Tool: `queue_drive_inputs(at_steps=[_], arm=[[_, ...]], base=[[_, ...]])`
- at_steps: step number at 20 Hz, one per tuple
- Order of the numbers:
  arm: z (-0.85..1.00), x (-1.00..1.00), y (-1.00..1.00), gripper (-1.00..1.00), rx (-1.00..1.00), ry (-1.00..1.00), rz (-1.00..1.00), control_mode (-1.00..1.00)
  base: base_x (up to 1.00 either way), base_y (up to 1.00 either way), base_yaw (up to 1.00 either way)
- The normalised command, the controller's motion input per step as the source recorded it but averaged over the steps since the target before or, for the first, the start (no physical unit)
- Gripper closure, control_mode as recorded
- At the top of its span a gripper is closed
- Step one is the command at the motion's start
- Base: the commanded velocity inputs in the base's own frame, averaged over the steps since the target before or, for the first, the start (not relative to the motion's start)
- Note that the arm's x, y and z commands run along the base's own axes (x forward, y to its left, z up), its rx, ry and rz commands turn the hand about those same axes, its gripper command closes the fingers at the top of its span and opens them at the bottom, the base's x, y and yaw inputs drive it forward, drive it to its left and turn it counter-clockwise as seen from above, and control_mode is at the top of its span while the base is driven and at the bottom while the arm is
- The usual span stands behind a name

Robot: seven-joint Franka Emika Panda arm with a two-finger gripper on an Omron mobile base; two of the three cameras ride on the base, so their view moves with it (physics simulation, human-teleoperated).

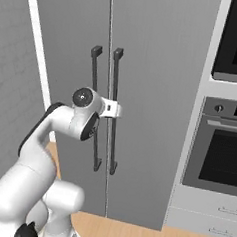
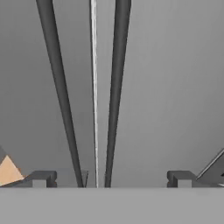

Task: Grab a lemon wedge from the fridge and one ice cube from the ice bowl, and put them in the glass of lemonade.

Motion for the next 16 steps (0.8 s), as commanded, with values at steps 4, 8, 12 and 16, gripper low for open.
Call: queue_drive_inputs(at_steps=[4, 8, 12, 16], arm=[[-0.06, 1.0, -0.42, -1.0, 0.0, -0.31, -0.01, -1.0], [0.0, 0.77, -0.4, -1.0, 0.0, -0.14, 0.0, -1.0], [0.04, 0.69, -0.21, -1.0, 0.0, 0.0, 0.0, -1.0], [0.22, 0.94, 0.0, -1.0, 0.0, 0.02, -0.04, -1.0]], base=[[0.0, 0.0, 0.0], [0.0, 0.0, 0.0], [0.0, 0.0, 0.0], [0.0, 0.0, 0.0]])
